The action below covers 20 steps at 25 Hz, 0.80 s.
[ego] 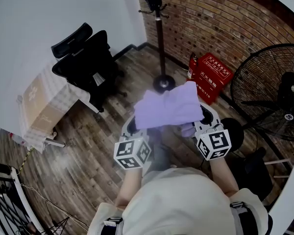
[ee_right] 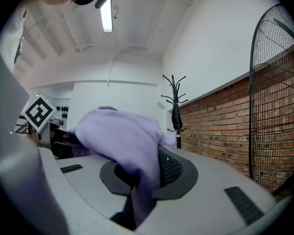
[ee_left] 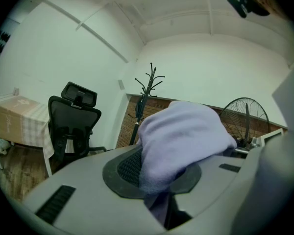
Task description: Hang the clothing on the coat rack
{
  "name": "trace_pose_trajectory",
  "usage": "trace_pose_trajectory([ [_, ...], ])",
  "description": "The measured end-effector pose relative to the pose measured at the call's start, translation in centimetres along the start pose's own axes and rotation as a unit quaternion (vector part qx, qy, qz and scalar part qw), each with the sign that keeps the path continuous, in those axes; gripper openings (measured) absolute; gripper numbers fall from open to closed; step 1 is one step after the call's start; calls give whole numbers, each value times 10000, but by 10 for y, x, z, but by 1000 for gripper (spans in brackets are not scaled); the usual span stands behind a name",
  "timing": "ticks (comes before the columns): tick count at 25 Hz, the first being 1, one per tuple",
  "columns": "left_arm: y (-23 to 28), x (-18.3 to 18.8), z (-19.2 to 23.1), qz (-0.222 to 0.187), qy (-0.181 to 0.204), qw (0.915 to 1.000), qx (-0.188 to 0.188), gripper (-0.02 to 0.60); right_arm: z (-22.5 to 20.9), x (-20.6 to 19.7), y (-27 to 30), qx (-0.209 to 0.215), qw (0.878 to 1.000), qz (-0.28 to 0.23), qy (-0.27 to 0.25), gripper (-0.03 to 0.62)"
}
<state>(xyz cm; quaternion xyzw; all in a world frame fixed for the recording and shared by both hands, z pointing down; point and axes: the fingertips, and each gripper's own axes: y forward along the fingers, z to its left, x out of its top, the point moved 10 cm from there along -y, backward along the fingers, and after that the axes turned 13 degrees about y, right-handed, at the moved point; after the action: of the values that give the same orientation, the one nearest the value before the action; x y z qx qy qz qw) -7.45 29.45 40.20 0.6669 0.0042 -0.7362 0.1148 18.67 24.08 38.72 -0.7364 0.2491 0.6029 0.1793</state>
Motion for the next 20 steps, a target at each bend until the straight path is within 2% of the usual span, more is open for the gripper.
trace_pose_trajectory([
  [8,57,9,9,-16,-4,9998,-182,58,-30,9,39,-143,9999,-26,1,49],
  [20,154,39,56,-44,16,9991,-433,58,-57,31,134,-329,9994,-57,-72,49],
])
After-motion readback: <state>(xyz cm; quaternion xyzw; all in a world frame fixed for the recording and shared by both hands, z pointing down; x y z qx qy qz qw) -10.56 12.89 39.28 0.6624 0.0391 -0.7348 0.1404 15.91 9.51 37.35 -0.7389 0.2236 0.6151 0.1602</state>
